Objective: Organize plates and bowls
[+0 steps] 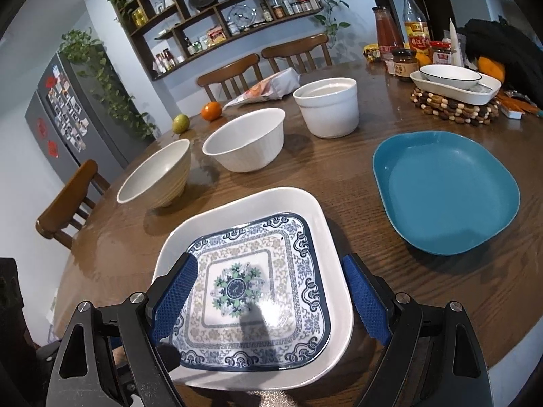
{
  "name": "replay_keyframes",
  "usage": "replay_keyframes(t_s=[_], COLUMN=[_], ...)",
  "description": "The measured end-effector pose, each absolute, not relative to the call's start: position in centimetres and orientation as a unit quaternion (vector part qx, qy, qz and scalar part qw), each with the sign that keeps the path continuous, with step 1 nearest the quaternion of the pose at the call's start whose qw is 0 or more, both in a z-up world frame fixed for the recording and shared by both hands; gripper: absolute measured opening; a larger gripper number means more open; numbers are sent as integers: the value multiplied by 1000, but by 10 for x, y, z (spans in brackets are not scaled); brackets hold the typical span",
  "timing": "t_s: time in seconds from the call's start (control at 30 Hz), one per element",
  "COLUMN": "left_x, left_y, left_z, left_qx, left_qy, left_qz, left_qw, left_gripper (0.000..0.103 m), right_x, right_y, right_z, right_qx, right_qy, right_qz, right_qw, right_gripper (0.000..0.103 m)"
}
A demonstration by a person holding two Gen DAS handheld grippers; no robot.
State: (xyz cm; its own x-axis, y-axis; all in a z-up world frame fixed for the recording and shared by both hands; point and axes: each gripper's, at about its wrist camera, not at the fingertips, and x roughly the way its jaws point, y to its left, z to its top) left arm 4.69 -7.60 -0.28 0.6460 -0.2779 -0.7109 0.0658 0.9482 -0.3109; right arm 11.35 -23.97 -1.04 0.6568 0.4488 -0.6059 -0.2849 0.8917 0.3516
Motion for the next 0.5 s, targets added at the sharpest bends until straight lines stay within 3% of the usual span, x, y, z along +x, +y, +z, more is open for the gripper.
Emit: replay_keyframes(t_s=[0.5], left_x=[64], left_y=[-75], left_z=[-8], left_qx=[-112], left_qy=[392], left_qz=[-58], left_qw=[911], left_gripper=[61], right_x=[113], right_y=[-238], right_z=[-20], right_qx=[123], right_qy=[370], right_qz=[196], right_qw=[900], right_gripper=[88])
